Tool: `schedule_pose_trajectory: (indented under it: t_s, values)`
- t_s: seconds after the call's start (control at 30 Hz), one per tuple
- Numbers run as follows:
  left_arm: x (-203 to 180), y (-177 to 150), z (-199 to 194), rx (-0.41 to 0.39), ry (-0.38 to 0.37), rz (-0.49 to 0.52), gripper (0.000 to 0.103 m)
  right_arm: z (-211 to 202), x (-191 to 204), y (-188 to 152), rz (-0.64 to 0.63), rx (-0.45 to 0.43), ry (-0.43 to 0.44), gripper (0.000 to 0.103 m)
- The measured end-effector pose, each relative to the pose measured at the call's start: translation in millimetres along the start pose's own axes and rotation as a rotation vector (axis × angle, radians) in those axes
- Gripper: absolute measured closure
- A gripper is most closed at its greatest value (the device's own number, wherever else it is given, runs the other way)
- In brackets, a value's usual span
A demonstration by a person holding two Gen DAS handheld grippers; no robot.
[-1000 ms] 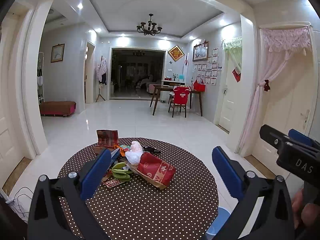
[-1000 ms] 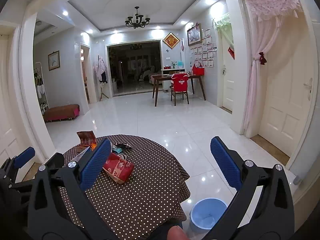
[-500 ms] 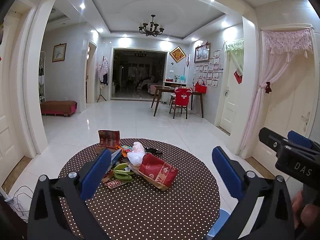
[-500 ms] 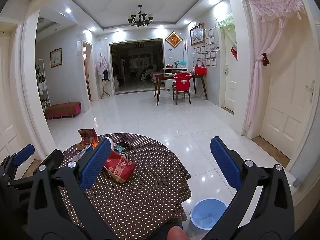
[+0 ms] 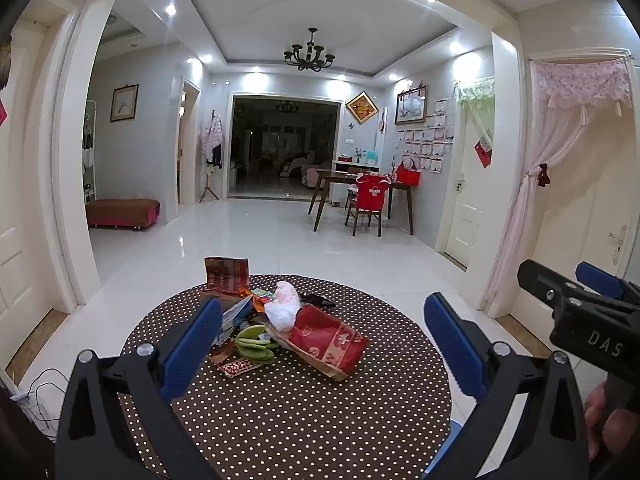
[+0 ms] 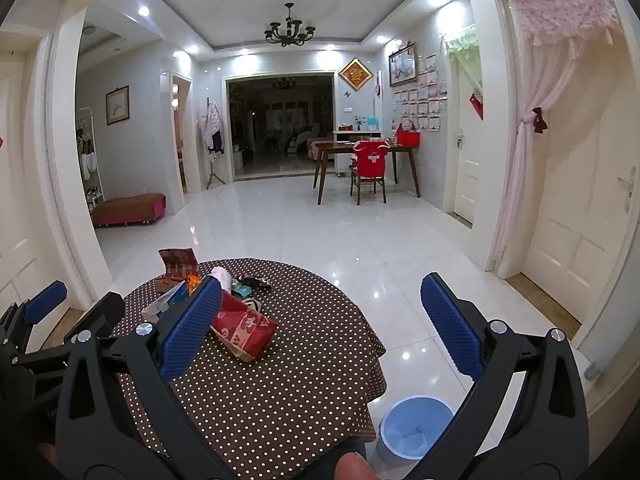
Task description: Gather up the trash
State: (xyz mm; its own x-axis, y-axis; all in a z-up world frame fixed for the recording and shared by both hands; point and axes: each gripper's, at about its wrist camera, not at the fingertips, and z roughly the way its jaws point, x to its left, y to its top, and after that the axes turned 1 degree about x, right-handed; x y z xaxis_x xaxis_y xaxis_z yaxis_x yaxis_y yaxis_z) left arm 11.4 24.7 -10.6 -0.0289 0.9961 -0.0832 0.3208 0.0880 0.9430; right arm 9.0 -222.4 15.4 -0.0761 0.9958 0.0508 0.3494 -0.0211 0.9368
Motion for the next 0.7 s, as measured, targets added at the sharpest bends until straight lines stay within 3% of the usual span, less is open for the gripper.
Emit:
schedule_pose_trajectory:
  t_s: [0.3,0.5,0.7]
  values:
    - [36.7,-22.0,35.1,0.076,0.086,-0.032,0.004,53.4,20.3,-15.5,-0.061,0.090,0.049,0.005]
    - [77.8,-52.7,71.7,0.185,0.177,-0.070,0.004,132.3,45.9,-43.9,-0.138,0.243,0.140,0.005]
    - [115.3,-78.6,100.7,0.282,0.239,-0.094,0.004,218.6,87.2,-84.4,-0.298,0.413,0.212,0.005]
